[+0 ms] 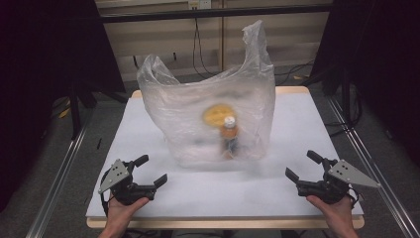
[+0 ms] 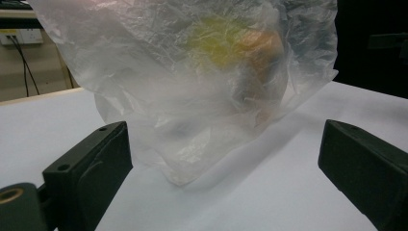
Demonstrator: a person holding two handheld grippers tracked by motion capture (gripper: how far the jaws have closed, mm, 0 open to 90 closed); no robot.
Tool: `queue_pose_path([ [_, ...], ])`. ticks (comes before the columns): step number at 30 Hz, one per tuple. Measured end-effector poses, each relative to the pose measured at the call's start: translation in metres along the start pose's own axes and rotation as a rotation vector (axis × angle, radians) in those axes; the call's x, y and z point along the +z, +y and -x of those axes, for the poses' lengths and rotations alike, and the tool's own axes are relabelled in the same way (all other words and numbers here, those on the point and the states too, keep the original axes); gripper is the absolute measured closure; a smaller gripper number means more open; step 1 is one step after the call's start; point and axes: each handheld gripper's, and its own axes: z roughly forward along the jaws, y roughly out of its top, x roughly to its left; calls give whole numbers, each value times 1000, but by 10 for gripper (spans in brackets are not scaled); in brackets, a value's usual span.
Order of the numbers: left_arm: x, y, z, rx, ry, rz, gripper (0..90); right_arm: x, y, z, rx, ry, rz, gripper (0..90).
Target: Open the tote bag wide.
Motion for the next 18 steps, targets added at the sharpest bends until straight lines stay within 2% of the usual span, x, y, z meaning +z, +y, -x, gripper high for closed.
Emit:
queue_pose_path([
  [1,1,0,1,-22,7,4,44,0,0,0,8,6,-5,95],
  [2,1,0,-1,-9,-6,-2,44,0,0,0,8,6,-5,95],
  [3,1,0,-1,-7,8,-16,44,0,0,0,8,11,-7,107],
  [4,2,0,-1,-25,8,-2,44,1,0,0,7,9,-4,114],
  [6,1,-1,-3,-25,6,-8,46,1,0,1,5,22,-1,159],
  [8,1,-1,-4,-23,8,-13,46,1,0,1,11,11,0,153],
  [9,2,-1,-3,-48,18,0,48,1,0,2,10,8,2,152],
  [10,1,0,-5,-29,36,-10,48,1,0,3,13,12,5,152],
  [14,2,0,-6,-26,28,-14,56,2,0,3,21,8,-7,155],
  [15,3,0,-5,-42,31,-14,67,2,0,3,16,8,-8,166],
  [16,3,0,-5,-50,8,-14,82,2,0,3,17,9,-9,181],
  [17,3,0,-5,-50,8,-14,124,2,0,3,17,9,-9,181],
  [18,3,0,-4,-33,6,-25,160,2,-1,4,13,16,-10,225],
])
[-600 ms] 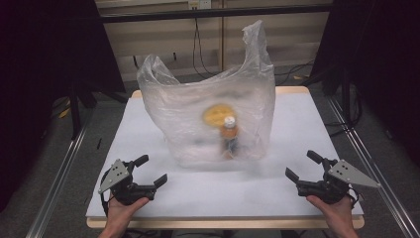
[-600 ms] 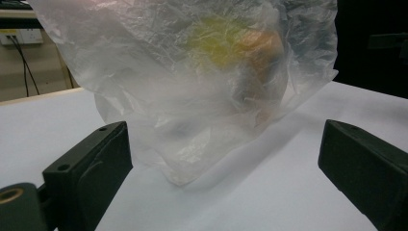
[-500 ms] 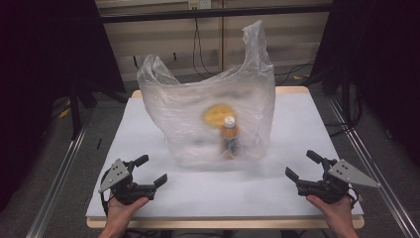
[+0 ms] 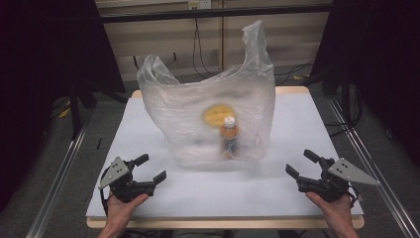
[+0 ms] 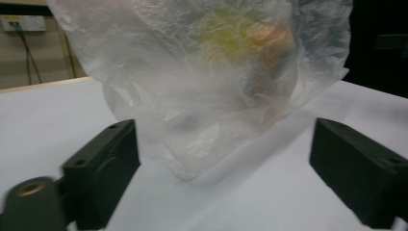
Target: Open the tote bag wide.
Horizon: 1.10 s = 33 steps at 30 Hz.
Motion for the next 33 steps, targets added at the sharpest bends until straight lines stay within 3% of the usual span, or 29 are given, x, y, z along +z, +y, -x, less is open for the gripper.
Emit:
queue_pose_path([
  [2,1,0,1,5,-19,-16,187,0,0,0,1,9,-4,276],
  [3,1,1,0,30,-23,-31,233,1,0,0,-6,16,-5,303],
  [7,0,1,3,19,-58,-36,373,2,2,-1,-6,49,-12,426],
  [8,-1,1,4,30,-61,-33,373,2,2,-1,-6,49,-12,426],
  [9,-3,3,5,50,-66,-32,414,4,2,0,-6,83,-30,486],
  [13,-2,5,6,62,-88,-32,535,6,4,-3,-20,115,-50,568],
  [14,-2,6,7,40,-117,-38,549,6,4,-3,-21,115,-53,589],
  [17,-2,6,7,49,-125,-55,554,6,5,-3,-21,126,-50,647],
  [18,-2,7,7,6,-168,-52,618,6,7,-3,-19,136,-47,701],
  [21,-2,9,8,2,-159,-57,651,8,8,-4,-26,150,-48,756],
  [22,-2,10,7,6,-184,-67,695,10,10,-4,-28,156,-48,778],
  [23,0,12,8,-11,-169,-80,711,12,11,-6,-29,171,-54,805],
  [26,2,14,7,-17,-192,-87,740,16,12,-8,-29,193,-66,836],
  [28,3,15,8,-19,-184,-84,751,18,12,-9,-31,197,-71,842],
  [31,4,17,8,-32,-234,-81,795,21,15,-11,-26,212,-79,851],
  [33,5,20,8,-36,-222,-84,867,24,19,-12,-34,222,-91,885],
])
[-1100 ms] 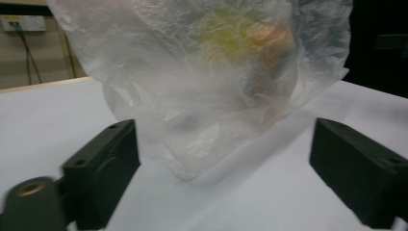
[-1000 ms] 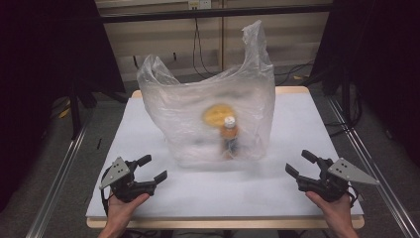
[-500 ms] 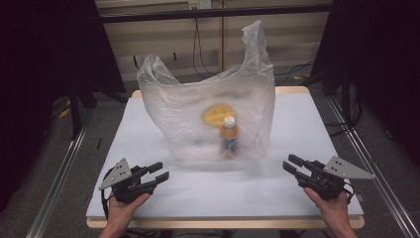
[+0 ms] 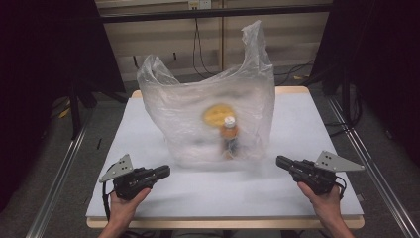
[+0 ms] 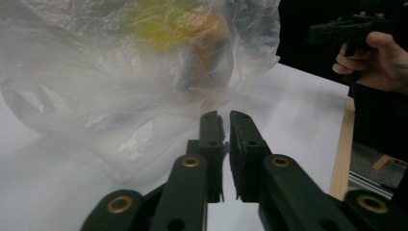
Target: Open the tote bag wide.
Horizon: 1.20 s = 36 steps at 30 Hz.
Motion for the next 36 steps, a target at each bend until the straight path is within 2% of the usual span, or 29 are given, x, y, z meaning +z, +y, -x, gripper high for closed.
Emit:
queue_pose_path([
  [1,1,1,-1,-8,-29,7,867,0,0,0,0,0,0,885],
  [2,2,2,-3,1,-27,-3,893,3,2,0,3,15,-13,900],
  [3,5,4,-3,-12,-24,-5,894,5,3,1,7,19,-15,900],
  [7,18,10,-5,2,-33,-34,900,9,9,2,30,31,-32,900],
  [9,23,14,-5,0,-44,-34,900,9,11,2,28,33,-36,900],
  [10,24,16,-5,14,-43,-38,900,11,14,1,34,43,-41,900],
  [11,26,19,-5,2,-43,-35,900,11,15,1,41,46,-45,900],
  [13,28,22,-7,13,-42,-41,900,13,19,1,36,55,-45,900],
  [15,28,24,-7,5,-41,-41,900,14,24,0,31,61,-48,900],
  [19,30,33,-11,15,-67,-7,900,17,32,1,40,73,-39,900],
  [21,33,38,-11,27,-58,-9,900,19,36,2,49,79,-35,900],
  [27,39,46,-15,19,-55,3,900,25,55,2,45,85,-6,900],
  [36,42,66,-26,2,-38,53,900,36,84,4,56,96,31,900],
])
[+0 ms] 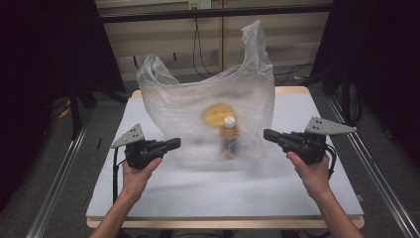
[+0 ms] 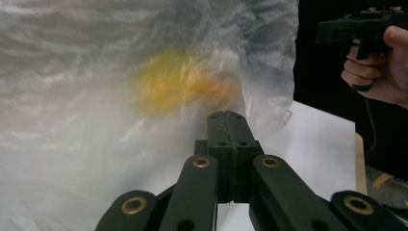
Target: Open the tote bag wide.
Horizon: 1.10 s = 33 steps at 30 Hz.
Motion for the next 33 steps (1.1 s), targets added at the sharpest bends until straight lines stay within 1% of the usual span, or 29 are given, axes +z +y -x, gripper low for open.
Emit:
queue_pose_path([
  [1,2,4,-2,6,-2,14,900,5,8,-3,-19,7,-3,900],
  [3,2,6,-2,4,-3,16,900,10,16,-5,-31,20,-5,900],
  [4,4,10,-3,5,2,19,900,13,20,-7,-39,20,-6,900],
  [7,7,14,-3,13,2,23,900,16,25,-7,-49,17,-7,900],
  [9,11,20,-5,18,2,25,900,23,32,-5,-53,10,-3,900],
  [10,13,21,-4,7,-3,34,900,25,35,-4,-53,6,0,900],
  [11,14,23,-5,20,-2,28,900,28,38,-3,-53,6,7,900],
  [13,16,25,-5,15,-2,36,900,32,45,-3,-60,11,15,900],
  [15,19,33,-7,17,8,39,900,37,54,-3,-69,6,16,900],
  [17,20,39,-7,24,7,45,900,43,62,-4,-78,7,14,900],
  [18,20,39,-7,24,7,45,900,43,62,-4,-78,7,14,900],
  [19,19,43,-8,31,12,43,900,48,70,-4,-91,3,14,900],
  [20,19,51,-8,34,12,66,900,50,74,-5,-93,1,14,900],
  [21,19,51,-8,34,12,66,900,50,74,-5,-93,1,14,900],
  [22,19,56,-9,35,18,69,900,52,78,-4,-97,0,19,900],
  [23,18,61,-10,38,19,77,900,56,87,-4,-100,-3,27,900],
  [25,17,69,-12,47,18,88,900,58,94,-3,-103,-7,28,900],
  [26,16,78,-15,63,22,89,900,59,98,-3,-102,-2,30,900],
  [27,16,78,-15,63,22,89,900,59,98,-3,-102,-2,30,900],
  [28,16,82,-18,59,10,99,900,60,102,-3,-107,-4,31,900],
  [29,16,86,-19,54,17,104,900,63,111,-2,-113,-1,29,900],
  [30,16,95,-24,57,13,115,900,64,115,-2,-114,-1,28,900],
  [31,16,95,-24,57,13,115,900,64,115,-2,-114,-1,28,900],
  [32,17,101,-27,50,4,125,900,66,120,-1,-113,3,27,900],
  [33,17,105,-29,60,11,121,900,69,125,-1,-116,9,26,900],
])
